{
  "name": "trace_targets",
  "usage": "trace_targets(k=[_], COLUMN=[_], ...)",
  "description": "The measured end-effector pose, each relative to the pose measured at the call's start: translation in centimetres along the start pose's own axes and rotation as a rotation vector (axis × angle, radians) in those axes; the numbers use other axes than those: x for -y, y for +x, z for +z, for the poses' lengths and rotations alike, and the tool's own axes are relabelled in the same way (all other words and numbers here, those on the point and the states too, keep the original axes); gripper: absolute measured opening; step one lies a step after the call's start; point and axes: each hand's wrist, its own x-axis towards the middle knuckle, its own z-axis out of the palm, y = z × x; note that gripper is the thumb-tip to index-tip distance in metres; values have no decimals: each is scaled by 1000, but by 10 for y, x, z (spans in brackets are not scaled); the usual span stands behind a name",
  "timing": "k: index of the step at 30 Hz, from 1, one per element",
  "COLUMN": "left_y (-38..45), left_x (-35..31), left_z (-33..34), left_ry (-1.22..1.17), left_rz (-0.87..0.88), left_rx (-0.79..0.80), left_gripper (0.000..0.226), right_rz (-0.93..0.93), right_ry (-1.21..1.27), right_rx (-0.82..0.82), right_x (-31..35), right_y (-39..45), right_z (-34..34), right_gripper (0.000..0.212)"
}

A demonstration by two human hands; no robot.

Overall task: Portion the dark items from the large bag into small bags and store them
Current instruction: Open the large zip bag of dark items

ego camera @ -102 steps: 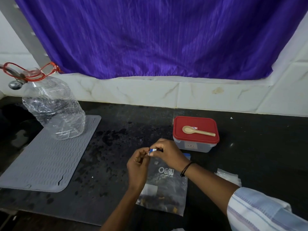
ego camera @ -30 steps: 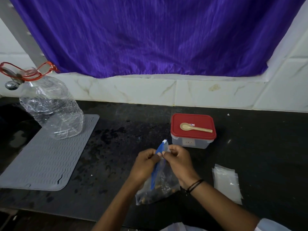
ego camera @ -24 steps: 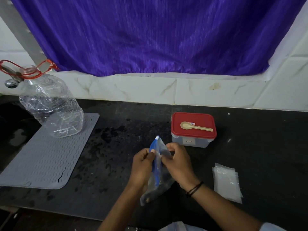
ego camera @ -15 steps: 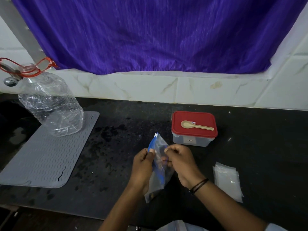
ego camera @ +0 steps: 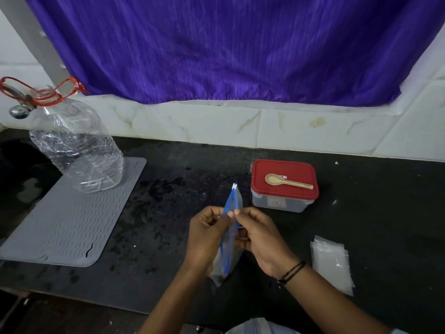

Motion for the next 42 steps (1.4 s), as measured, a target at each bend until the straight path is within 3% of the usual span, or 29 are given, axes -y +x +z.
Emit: trace_targets(k=[4, 10, 13, 19, 23, 26, 28, 30, 33, 36, 39, 42], left_y=[-1, -1, 3, 17, 19, 18, 15, 10, 9, 9, 6, 3], left_x=[-1, 0, -2, -6, 0, 4, 6, 7, 12, 14, 14, 5], left_z=[0, 0, -2, -10, -18, -24, -23, -20, -17, -14, -11, -8], left_ry=[-4, 87, -38, -797, -883, -695, -449, -102, 288, 585, 597, 237], left_rz=[-50, -112, -232, -590, -663, -597, -476, -295, -29, 70, 54, -165], left_rx=[27, 1, -45, -94, 53, 222, 305, 215, 29, -98, -119, -40], left_gripper=[22, 22, 26, 24, 15, 41, 28, 5, 14, 14, 24, 20], right_rz=[-66, -94, 22, 197, 368, 398, 346, 233, 74, -10, -91, -172], right_ry=[-140, -334, -87, 565, 709, 498, 357, 195, -160, -458, -578, -547], right_rx=[53, -87, -95, -74, -52, -14, -45, -46, 20, 0, -34, -72], right_x=[6, 6, 8, 16, 15, 10, 6, 2, -4, -13, -18, -18], right_y=[-3, 1, 1, 7, 10, 9, 6, 1, -6, -5, -4, -1], right_z=[-4, -9, -15, -24, -23, -19, -18, -17, -14, -11, -12, -17], right_gripper=[29, 10, 14, 19, 20, 33, 30, 19, 13, 16, 9, 10])
